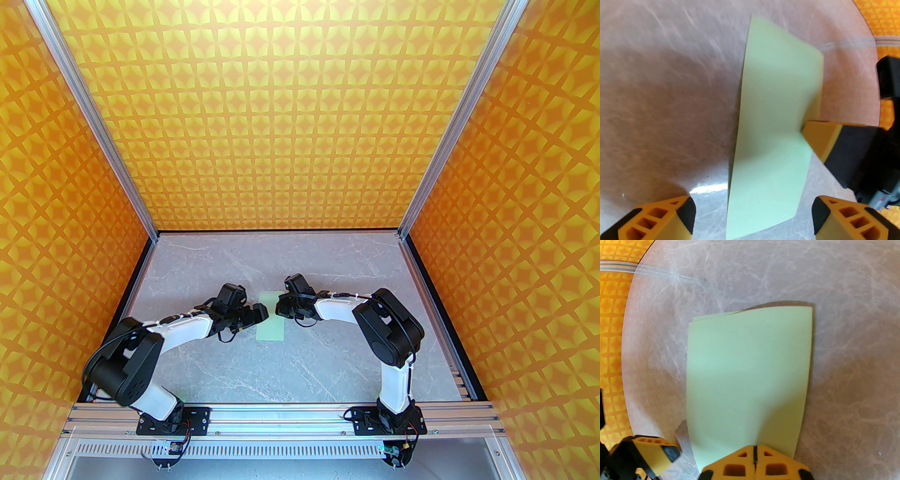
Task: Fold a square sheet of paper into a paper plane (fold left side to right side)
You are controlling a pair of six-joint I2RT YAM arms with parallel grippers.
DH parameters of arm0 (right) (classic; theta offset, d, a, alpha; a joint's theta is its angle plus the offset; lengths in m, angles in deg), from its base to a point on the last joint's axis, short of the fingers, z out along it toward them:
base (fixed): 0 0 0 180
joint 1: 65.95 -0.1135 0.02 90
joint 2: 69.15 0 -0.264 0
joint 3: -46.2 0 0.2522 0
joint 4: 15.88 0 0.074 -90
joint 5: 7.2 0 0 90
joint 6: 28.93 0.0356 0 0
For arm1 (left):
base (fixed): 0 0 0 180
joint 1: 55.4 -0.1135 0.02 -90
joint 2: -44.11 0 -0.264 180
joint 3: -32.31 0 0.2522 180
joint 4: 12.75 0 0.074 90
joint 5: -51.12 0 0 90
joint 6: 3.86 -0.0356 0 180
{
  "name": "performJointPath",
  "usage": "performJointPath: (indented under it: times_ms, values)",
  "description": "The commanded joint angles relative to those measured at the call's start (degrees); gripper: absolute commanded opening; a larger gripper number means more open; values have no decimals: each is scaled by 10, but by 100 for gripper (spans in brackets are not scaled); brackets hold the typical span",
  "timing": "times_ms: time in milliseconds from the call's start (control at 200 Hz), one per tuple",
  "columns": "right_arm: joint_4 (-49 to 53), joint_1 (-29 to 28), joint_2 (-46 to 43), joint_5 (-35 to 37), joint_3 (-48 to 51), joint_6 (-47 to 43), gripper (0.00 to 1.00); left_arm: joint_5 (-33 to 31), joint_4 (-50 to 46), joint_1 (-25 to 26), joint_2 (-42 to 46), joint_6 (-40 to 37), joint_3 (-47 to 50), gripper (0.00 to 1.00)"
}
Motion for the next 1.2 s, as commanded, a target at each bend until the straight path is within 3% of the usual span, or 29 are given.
performJointPath:
  times_ms: [0,665,825,1195]
  values:
    - [20,0,10,-8,14,-5,0,21,23,14,-22,5,-19,86]
    - [11,0,17,-16,22,-11,0,15,39,74,-34,54,-4,83]
    - [14,0,23,-18,18,-16,0,15,50,98,-10,62,8,83]
    - [22,0,31,-17,4,-20,0,19,52,103,40,69,36,83]
